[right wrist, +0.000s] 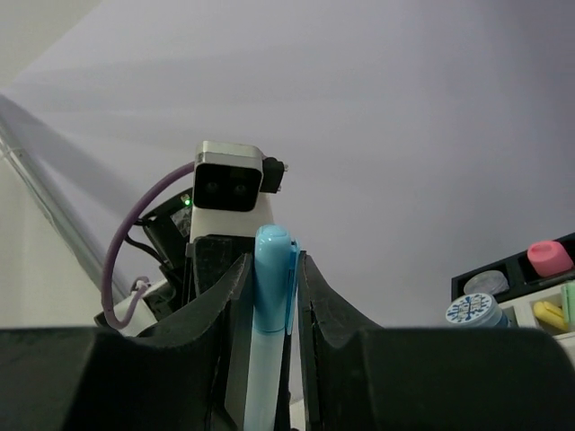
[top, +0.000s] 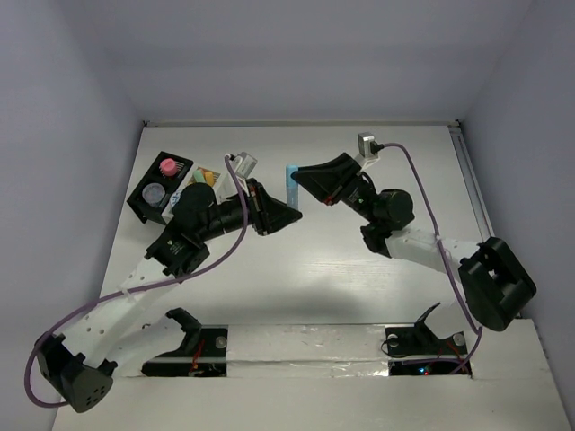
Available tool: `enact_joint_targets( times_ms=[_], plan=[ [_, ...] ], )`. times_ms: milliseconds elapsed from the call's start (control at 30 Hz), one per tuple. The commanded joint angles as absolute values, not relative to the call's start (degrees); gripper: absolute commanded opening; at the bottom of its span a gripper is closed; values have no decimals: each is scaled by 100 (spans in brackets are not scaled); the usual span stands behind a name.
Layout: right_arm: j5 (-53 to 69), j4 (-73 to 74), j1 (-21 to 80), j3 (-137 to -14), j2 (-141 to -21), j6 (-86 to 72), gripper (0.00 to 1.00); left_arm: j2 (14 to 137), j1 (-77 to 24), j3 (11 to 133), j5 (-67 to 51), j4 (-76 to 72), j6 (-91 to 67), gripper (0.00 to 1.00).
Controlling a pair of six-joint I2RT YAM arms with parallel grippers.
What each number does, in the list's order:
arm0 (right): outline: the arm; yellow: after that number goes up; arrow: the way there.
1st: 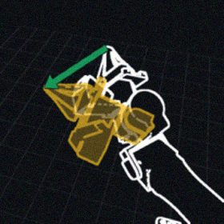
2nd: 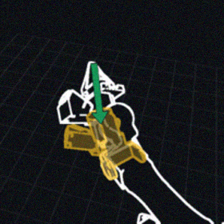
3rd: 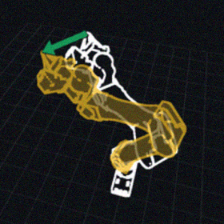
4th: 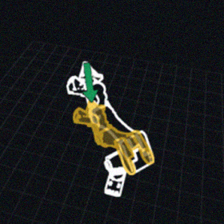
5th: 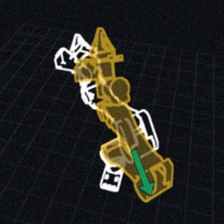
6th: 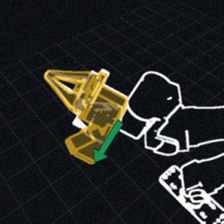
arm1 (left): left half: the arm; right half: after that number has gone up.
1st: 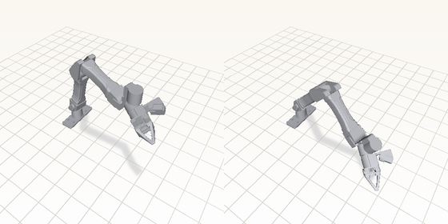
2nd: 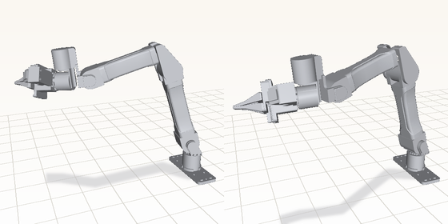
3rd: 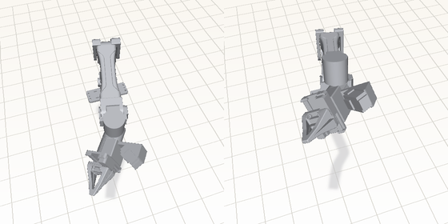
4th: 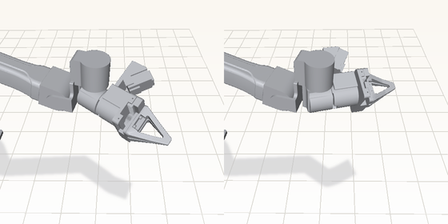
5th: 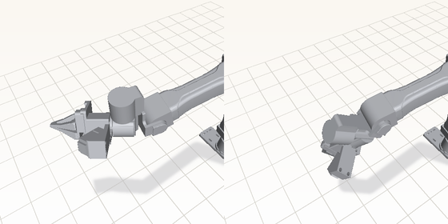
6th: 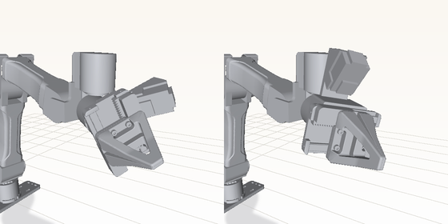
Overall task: Sort the stationery into containers
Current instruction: Close the pen cap on the pen.
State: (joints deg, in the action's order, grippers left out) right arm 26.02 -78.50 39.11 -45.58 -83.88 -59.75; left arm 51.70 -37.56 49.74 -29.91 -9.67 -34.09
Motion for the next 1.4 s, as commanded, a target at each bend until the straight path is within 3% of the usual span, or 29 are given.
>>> enact_joint_targets(
  times_ms=[0, 533, 767, 867, 967, 1000, 1100, 1300, 1367],
  plan=[
    [4421, -6645, 4420, -3833, -8499, -5300, 0, 4852, -3340, 6231, -2267, -3367, -3402, 0],
    [4307, -6513, 4588, -3621, -8429, -5308, 0, 5265, -3085, 6566, -2839, -2989, -3524, 0],
    [3912, -6451, 4588, -4464, -8622, -5493, 0, 4783, -3085, 5873, -2462, -767, -2542, 2],
    [3683, -6451, 4536, -4877, -8753, -5572, 0, 4589, -3085, 5556, -2303, -10, -2347, 13],
    [3455, -6390, 4466, -5324, -8946, -5669, 0, 4255, -3085, 5029, -2285, 465, -2241, 41],
    [3428, -6364, 4413, -5457, -9017, -5678, 0, 4184, -3085, 4932, -2303, 535, -2189, 56],
    [3401, -6310, 4342, -6028, -9350, -5783, 0, 3912, -3085, 4772, -2425, 773, -2066, 77],
    [3322, -6249, 4175, -7090, -10010, -5818, 0, 3367, -3085, 4957, -1935, 1713, -1644, 99],
    [3279, -6153, 4114, -7373, -10396, -5775, 0, 3191, -3085, 4966, -1767, 2012, -1538, 99]
  ],
)
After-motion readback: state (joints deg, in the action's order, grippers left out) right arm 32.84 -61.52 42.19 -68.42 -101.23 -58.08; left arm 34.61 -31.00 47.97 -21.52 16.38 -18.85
